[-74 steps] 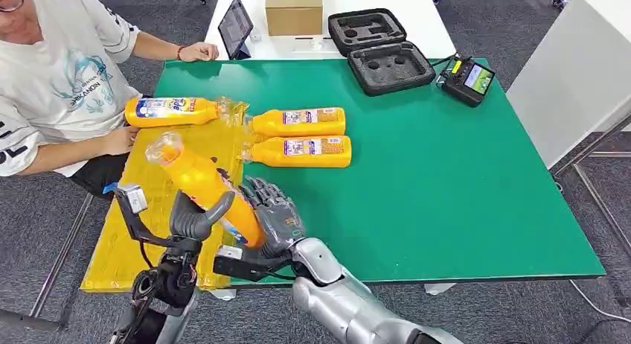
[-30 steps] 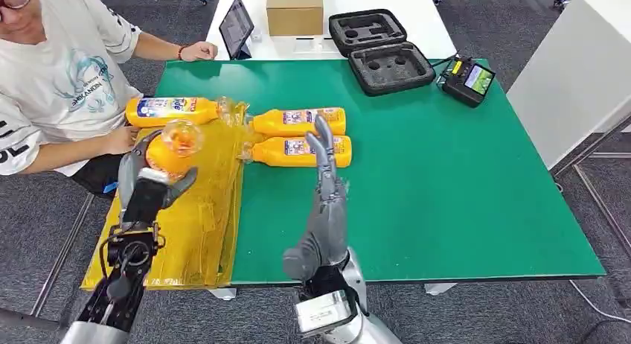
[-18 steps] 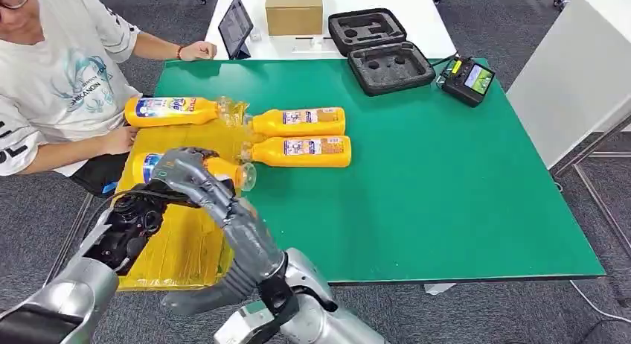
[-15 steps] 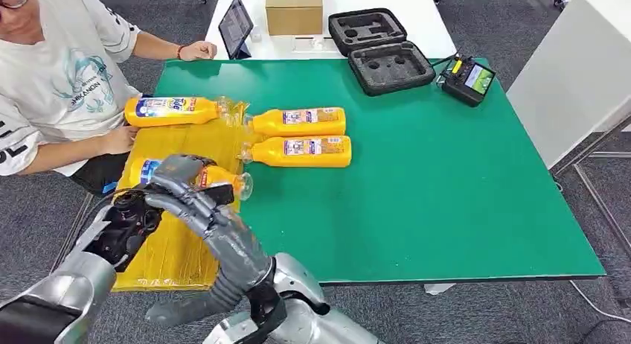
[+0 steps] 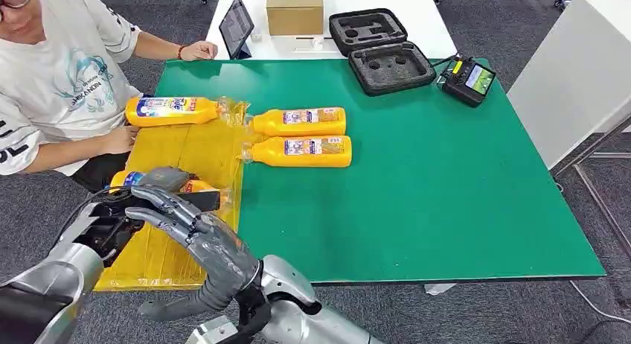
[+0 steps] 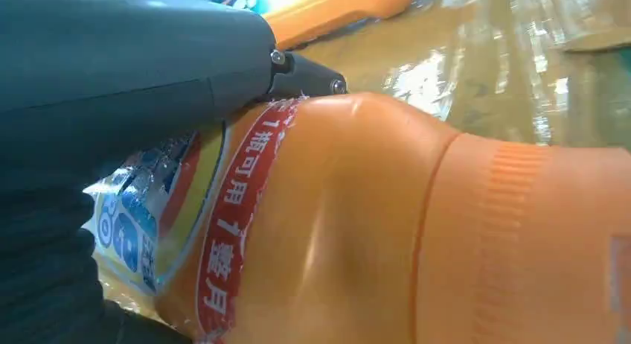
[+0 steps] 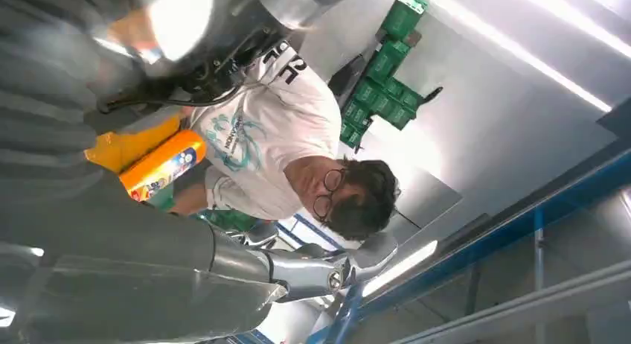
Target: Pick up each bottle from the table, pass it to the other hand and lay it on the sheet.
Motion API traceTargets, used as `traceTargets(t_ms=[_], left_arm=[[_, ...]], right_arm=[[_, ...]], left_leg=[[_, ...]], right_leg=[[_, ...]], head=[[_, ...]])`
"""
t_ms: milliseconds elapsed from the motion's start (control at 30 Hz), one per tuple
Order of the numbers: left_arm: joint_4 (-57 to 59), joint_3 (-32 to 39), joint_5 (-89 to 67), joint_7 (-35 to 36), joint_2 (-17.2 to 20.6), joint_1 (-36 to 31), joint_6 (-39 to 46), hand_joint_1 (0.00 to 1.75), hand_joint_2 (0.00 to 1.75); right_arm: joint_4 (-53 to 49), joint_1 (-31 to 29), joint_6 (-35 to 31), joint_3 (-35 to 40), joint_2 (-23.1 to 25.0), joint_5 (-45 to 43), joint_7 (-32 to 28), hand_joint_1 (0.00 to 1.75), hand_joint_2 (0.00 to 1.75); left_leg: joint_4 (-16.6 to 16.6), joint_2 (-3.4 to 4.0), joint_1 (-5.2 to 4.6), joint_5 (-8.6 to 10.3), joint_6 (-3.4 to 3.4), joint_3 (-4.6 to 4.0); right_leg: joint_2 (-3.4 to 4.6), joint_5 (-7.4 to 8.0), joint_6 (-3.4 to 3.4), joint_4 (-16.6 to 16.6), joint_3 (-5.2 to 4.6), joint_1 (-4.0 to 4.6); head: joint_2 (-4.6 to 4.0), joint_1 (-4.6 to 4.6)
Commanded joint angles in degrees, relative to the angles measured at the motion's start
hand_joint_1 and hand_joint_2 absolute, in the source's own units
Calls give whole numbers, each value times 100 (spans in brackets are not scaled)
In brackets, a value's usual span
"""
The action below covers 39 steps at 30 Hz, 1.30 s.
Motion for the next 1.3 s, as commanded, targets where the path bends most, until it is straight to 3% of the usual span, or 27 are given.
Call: traceTargets(t_ms=[33, 467, 500, 533, 567, 600, 900, 933, 1300], left_arm=[[491, -264, -23, 41, 133, -294, -71, 175, 175], [659, 62, 294, 151, 27, -150, -497, 175, 175], [695, 81, 309, 182, 6, -119, -501, 155, 175], [724, 106, 332, 213, -12, -93, -519, 68, 175], [729, 144, 373, 213, -25, -55, -539, 9, 175], [733, 176, 409, 203, -35, -19, -543, 0, 175], [654, 547, 987, -236, -74, 405, -1030, 0, 175], [637, 537, 1013, -296, -68, 427, -1070, 0, 0], [548, 1206, 1996, -696, -139, 622, -1569, 0, 0]], right_arm=[[333, -221, 13, 149, -77, -19, 13, 0, 175], [368, -159, -67, 91, -133, 34, 49, 0, 175], [369, -162, -46, 94, -138, 44, 64, 0, 175], [369, -160, -31, 97, -137, 50, 73, 0, 175], [367, -158, -5, 97, -135, 58, 85, 0, 175], [367, -156, -1, 99, -134, 61, 90, 0, 175], [399, -172, 82, 50, -129, 64, 149, 0, 175], [402, -174, 88, 52, -126, 64, 150, 0, 175], [379, -155, 97, 45, -100, 112, 219, 0, 175]], left_leg=[[-1, 8, 5, -8, -5, 18], [-5, 4, 4, -10, -5, 27], [-5, 2, 5, -14, -6, 36], [-7, 3, 2, -12, -6, 35], [-8, 2, 0, -6, -4, 25], [-8, 3, 2, -10, -5, 33], [-15, 9, -4, -7, -4, 47], [-17, 11, -2, -11, -5, 60], [-22, 10, -4, -11, -8, 87]], right_leg=[[13, -4, -4, -3, 16, 4], [10, -7, -4, -6, 26, 3], [10, -12, -5, -6, 35, 3], [10, -10, -4, -7, 33, 1], [7, -5, -3, -7, 23, 0], [10, -8, -4, -8, 32, 1], [13, -4, -2, -10, 40, -5], [18, -6, -4, -15, 54, -3], [18, -6, -4, -17, 78, -5]], head=[[0, 0], [0, 0], [0, 2], [0, 0], [0, 2], [0, 0], [0, 0], [0, 0], [0, 0]])
